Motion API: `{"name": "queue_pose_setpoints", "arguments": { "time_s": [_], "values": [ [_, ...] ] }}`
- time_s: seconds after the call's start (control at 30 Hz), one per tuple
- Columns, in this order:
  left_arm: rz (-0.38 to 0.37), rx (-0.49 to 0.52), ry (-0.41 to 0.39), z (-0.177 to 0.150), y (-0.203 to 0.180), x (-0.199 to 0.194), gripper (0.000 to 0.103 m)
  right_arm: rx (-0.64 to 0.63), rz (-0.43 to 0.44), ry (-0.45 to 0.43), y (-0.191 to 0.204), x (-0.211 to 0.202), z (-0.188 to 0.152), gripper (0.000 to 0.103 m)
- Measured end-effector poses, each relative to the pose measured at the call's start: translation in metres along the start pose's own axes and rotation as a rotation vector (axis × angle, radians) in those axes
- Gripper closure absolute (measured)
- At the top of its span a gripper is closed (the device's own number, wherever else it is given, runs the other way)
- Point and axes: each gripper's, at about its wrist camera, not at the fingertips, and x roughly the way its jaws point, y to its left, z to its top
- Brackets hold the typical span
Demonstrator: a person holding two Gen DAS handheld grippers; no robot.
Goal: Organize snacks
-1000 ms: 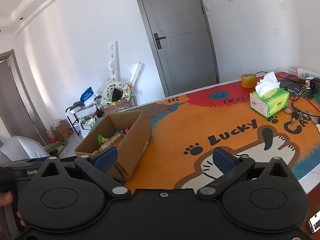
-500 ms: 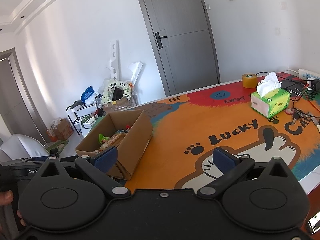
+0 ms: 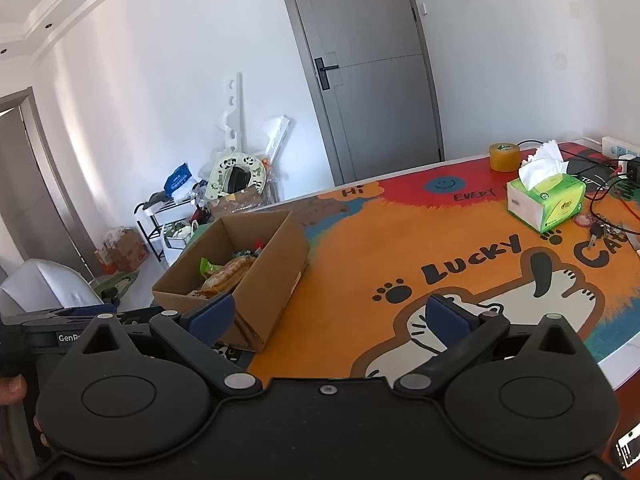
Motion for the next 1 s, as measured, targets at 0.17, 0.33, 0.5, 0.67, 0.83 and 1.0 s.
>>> {"name": "queue_pose_setpoints", "arguments": {
  "time_s": [0.17, 0.33, 0.5, 0.67, 0.83, 1.0],
  "values": [
    [-0.001, -0.001, 0.0, 0.0, 0.0001, -0.0005, 0.001, 0.005, -0.003, 0.001, -0.0011, 0.0001, -0.0005, 0.0],
    [-0.004, 0.002, 0.001, 0.0009, -0.0007, -0.0014, 0.001, 0.004, -0.004, 0.001, -0.0009, 0.0003, 0.0, 0.0],
    [-0.01, -0.004, 0.006, 0.0007, -0.0016, -0.0012, 0.001, 0.004, -0.009, 0.003, -0.0008, 0.0, 0.0002, 0.0],
    [-0.025, -0.006, 0.011, 0.0003, -0.0028, -0.0007, 0.001, -0.002, -0.008, -0.002, 0.0005, -0.0018, 0.001, 0.0],
    [-0.026, -0.003, 0.008, -0.0001, -0.0037, -0.0013, 0.001, -0.002, -0.006, 0.007, -0.0002, 0.0015, 0.0001, 0.0],
    [-0.03, 0.0, 0.014, 0.0006, -0.0056, 0.0006, 0.001, -0.007, -0.01, 0.006, -0.0028, 0.0024, 0.0005, 0.0]
  ]
}}
